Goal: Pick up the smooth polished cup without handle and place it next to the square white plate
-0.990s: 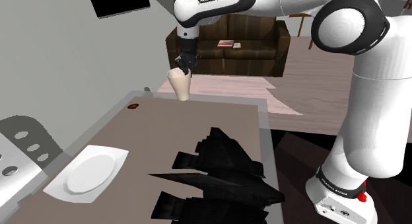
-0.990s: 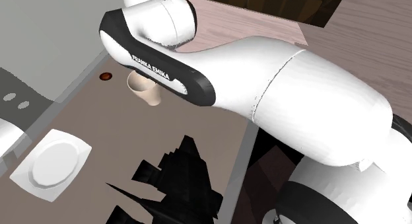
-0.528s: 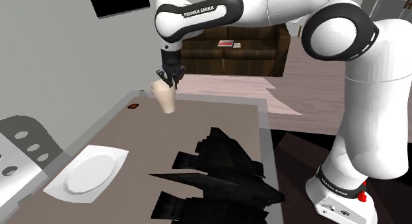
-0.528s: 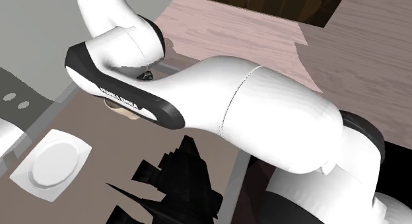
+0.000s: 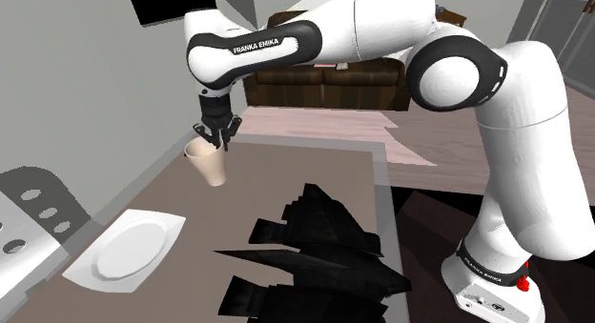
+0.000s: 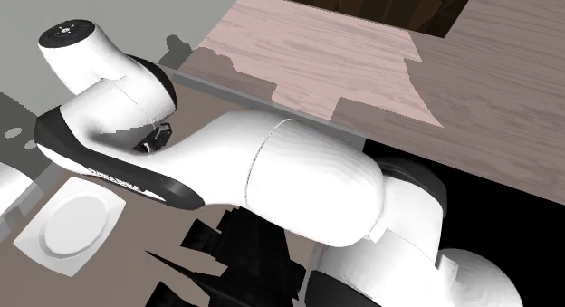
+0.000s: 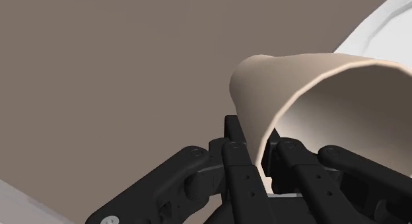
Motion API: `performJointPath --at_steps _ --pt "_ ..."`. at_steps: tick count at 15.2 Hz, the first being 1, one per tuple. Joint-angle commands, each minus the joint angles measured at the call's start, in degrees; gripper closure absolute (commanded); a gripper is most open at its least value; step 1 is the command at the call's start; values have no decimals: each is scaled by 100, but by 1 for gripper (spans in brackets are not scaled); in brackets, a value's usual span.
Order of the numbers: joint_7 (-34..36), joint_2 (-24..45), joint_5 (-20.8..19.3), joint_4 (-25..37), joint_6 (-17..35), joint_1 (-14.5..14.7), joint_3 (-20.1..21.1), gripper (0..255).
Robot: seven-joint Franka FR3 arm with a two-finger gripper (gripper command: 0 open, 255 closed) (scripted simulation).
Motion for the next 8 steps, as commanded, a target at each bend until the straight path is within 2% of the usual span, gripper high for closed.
performJointPath --at_steps 1,4,8 --pt "213 217 -50 253 -17 165 39 255" --pt "499 702 -124 873 -133 408 82 255" --pt "482 690 -118 544 183 405 80 255"
